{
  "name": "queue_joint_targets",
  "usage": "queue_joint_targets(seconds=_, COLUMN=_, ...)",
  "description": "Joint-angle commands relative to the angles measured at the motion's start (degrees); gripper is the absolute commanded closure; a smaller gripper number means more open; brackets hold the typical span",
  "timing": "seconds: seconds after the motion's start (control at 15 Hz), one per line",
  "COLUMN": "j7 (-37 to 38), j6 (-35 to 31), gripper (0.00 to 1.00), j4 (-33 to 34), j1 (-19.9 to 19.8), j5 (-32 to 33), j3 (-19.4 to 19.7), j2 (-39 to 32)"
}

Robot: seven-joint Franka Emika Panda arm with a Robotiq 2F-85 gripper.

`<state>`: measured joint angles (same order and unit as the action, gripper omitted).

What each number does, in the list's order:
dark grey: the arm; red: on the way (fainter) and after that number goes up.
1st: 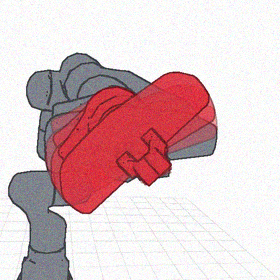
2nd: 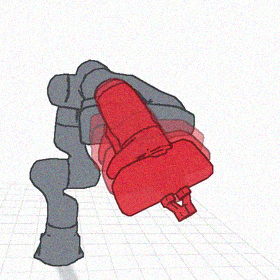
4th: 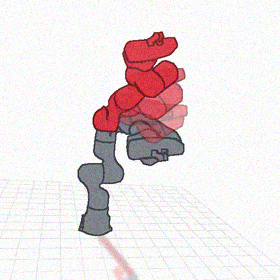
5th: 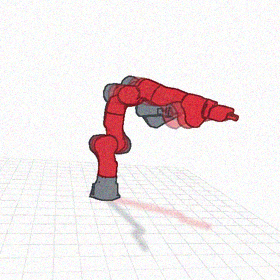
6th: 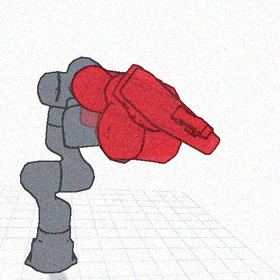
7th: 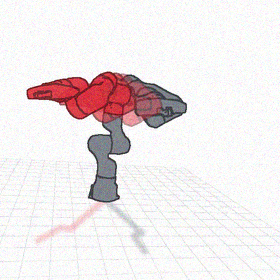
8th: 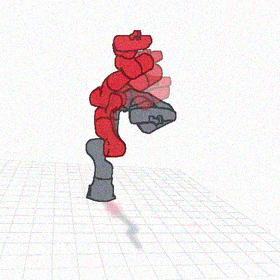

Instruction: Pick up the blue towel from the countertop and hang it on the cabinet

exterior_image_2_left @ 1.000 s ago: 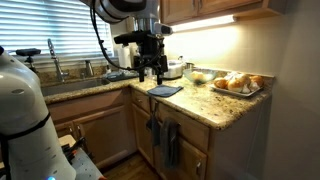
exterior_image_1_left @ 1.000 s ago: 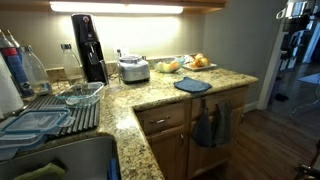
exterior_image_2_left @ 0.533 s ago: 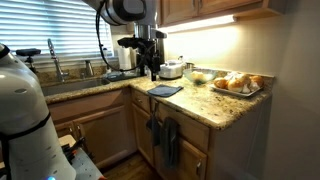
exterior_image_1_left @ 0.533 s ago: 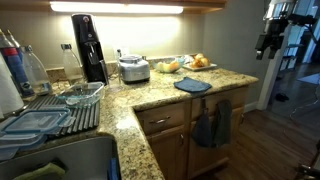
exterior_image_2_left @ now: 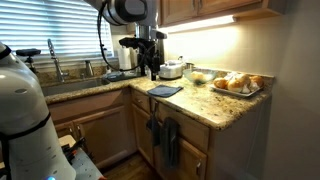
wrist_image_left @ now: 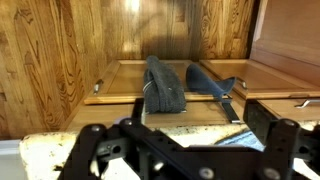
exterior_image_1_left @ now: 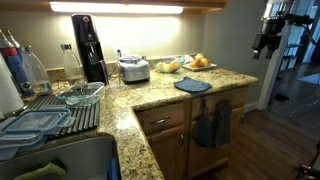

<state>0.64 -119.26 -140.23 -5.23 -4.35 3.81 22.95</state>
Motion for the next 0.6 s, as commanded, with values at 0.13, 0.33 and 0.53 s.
queue_joint_targets(seconds=0.13, j7=15.39, j6=-1.89, gripper=0.0, j4=4.83, j1=1.27, j5=-8.46, j3=-3.07, j2=-9.87)
queue_joint_targets(seconds=0.33, j7=20.9, j6=-4.59, gripper=0.0, j4=8.52, j1=2.04, j5=-13.02, j3=-4.08, j2=-15.67)
queue_joint_targets(seconds=0.53, j7=23.04, j6=-9.5, gripper=0.0, j4=11.15, j1=3.02, j5=-17.32, j3=-4.46, j2=-20.21)
